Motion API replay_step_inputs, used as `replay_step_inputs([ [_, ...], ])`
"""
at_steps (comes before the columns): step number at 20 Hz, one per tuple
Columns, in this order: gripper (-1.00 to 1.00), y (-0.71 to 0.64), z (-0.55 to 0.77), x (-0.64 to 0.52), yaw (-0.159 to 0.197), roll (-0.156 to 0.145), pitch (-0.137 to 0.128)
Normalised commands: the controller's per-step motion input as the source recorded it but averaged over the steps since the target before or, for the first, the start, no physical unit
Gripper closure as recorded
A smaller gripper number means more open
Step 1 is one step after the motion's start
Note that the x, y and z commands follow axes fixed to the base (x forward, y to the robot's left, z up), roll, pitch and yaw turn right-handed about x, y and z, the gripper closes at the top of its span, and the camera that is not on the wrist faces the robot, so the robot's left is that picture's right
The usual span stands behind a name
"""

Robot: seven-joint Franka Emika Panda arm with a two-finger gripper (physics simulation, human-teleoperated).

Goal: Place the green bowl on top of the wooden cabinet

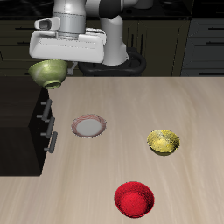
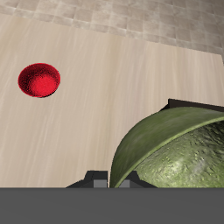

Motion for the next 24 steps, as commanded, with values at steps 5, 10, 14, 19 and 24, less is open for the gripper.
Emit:
replay_step_inputs([
  [5,1.0,-0.09,-0.02,-0.25,0.043,-0.018,0.0],
  [10,1.0,-0.34,0.14,-0.21,-0.002,-0.053,-0.025],
  [14,1.0,-0.26,0.15,-0.15,-0.029,-0.025,-0.027],
  [19,1.0,-0.28,0.04,-0.1,-0.024,-0.034,-0.016],
  [24,1.0,-0.26,0.02,-0.06,-0.014,-0.038,-0.008],
])
